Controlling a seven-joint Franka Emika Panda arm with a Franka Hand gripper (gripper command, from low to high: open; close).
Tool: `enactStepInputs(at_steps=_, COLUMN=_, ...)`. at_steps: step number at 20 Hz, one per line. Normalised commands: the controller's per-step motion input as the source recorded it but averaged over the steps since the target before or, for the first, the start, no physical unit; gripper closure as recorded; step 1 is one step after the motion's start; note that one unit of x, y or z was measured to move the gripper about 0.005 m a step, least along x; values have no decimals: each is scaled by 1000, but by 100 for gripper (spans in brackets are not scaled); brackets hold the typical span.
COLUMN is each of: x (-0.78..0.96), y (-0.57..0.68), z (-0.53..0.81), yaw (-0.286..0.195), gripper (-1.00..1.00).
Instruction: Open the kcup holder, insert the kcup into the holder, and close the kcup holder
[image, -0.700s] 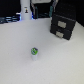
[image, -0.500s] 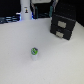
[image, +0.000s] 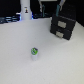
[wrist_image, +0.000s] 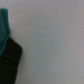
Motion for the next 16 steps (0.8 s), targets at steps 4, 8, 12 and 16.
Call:
enactStepInputs(at_steps=4, x=-293, y=679, z=9, yaw=-172, gripper=-100)
enactStepInputs(at_steps=8, x=-299, y=679, z=-8, yaw=-170, gripper=-100)
enactStepInputs(at_steps=12, x=-257, y=671, z=-65, yaw=-173, gripper=-100)
enactStepInputs(at_steps=16, x=-247, y=646, z=-153, yaw=-173, gripper=-100)
